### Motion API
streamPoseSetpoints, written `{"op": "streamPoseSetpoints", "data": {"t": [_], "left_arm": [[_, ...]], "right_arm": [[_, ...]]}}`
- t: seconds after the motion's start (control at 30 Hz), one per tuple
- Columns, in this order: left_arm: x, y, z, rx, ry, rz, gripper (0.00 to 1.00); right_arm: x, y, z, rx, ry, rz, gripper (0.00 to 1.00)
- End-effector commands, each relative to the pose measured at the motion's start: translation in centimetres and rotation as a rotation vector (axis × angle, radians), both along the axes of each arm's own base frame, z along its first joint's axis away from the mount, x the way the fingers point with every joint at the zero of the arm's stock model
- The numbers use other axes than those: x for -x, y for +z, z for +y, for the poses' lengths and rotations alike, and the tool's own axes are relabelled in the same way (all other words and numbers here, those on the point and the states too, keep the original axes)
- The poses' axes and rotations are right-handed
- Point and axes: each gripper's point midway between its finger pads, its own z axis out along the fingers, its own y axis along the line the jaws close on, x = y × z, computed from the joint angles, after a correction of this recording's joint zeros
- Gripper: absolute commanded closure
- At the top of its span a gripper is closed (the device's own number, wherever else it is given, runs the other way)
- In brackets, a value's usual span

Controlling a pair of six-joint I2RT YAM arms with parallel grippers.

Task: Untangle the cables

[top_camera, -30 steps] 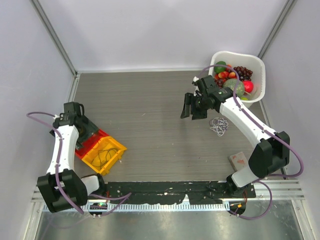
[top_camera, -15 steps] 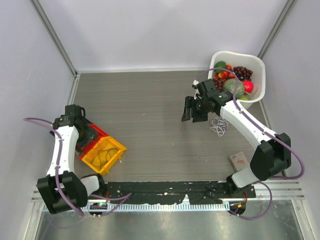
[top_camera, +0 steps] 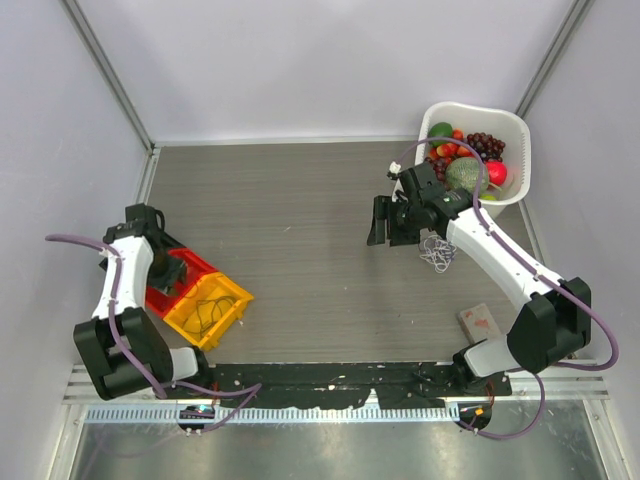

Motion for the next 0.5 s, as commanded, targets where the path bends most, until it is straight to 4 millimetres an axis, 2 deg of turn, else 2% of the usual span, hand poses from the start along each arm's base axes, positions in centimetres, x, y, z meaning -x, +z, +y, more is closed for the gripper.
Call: {"op": "streamPoseSetpoints", "data": {"t": [0.0, 0.13, 0.27, 0.47], "left_arm": [[-1.6, 0.2, 1.1, -0.009, 0.056, -0.054, 0.7], [-2.0, 0.0, 2.3, -0.024, 0.065, -0.052, 0.84], [-2.4, -1.4, 3.2, -0.003, 0.082, -0.064, 1.0], [-3.2, -3.9, 5.3, -0.016, 0.104, -0.049, 1.0]], "right_arm": [[-0.5, 1.4, -0.3, 0.002, 0.002, -0.075, 0.37], [-0.7, 1.6, -0.2, 0.005, 0.001, -0.074, 0.37], [-1.0, 1.8, 0.0, 0.004, -0.001, -0.069, 0.37], [-1.1, 2.0, 0.1, 0.0, -0.012, -0.048, 0.37]]}}
